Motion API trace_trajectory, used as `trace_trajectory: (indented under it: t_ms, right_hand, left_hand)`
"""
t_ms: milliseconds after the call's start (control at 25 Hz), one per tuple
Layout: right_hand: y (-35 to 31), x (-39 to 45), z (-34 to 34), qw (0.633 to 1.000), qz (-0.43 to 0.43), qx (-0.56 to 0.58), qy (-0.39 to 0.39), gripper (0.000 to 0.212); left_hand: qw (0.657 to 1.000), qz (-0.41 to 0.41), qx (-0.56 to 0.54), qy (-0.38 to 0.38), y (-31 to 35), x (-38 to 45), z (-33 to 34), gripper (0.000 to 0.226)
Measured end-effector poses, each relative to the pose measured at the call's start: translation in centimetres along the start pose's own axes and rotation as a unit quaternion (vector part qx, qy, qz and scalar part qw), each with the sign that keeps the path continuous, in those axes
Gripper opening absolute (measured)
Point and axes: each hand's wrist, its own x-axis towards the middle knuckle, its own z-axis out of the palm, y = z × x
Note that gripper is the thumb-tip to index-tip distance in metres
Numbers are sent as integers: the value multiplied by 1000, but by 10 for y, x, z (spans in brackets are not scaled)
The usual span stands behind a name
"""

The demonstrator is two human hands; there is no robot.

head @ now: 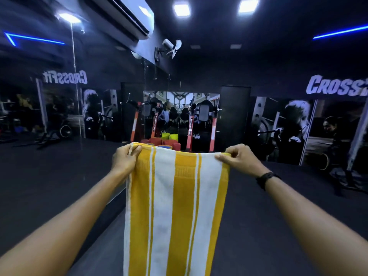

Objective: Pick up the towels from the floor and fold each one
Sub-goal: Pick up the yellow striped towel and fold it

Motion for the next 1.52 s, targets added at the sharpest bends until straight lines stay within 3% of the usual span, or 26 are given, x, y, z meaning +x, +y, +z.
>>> trace_trajectory:
  t_ms: [160,240,320,480,520,560,640,720,800,920,1040,1200,1280,1360,1440,1520]
  right_hand:
    - [4,2,10,993,-27,10,113,44]
    - [10,1,8,991,-11,28,130,30]
    - [16,-5,4,995,16,32,97,26]
    - [22,-18,-7,988,98,-6,-123,20]
    - [16,-12,-19,987,91,20,-130,17]
    - [9,-4,-33,992,75,61,-81,16]
    - [-2,12,-62,977,80,189,60,29]
    - [-1,11,-64,964,127,232,26,62]
    - [25,-10,-38,963,164,210,-32,83]
    - [52,-33,-17,953,202,224,-20,86]
    - [62,-43,-20,937,241,250,-45,49]
    - [62,-43,-31,934,264,227,-83,43]
    - [52,-24,-56,927,235,289,-34,60]
    - [45,-10,-76,919,202,337,-19,89]
    - [52,-22,-62,925,214,306,-63,97]
    - [65,-46,-35,926,249,273,-82,104]
  left_hand:
    - [999,29,12,10,0,7,2,24]
    - [999,32,0,6,-2,9,4,20]
    - [998,39,18,-39,-9,10,6,18]
    - [947,3,120,-299,-1,4,19,27]
    - [951,2,74,-300,13,7,23,26]
    - [964,-12,-18,-264,29,11,26,25]
    - [955,-48,-222,-191,56,28,27,37]
    - [938,-61,-230,-252,59,32,30,54]
    - [942,-71,-162,-285,34,23,36,47]
    - [934,-122,-130,-311,8,16,34,32]
    - [903,-169,-25,-394,-1,15,32,30]
    - [890,-209,2,-406,10,10,43,23]
    - [905,-191,-145,-350,31,19,46,19]
    - [892,-132,-270,-338,46,33,48,40]
    - [893,-101,-162,-408,41,25,52,63]
    - [888,-141,-65,-433,10,9,61,78]
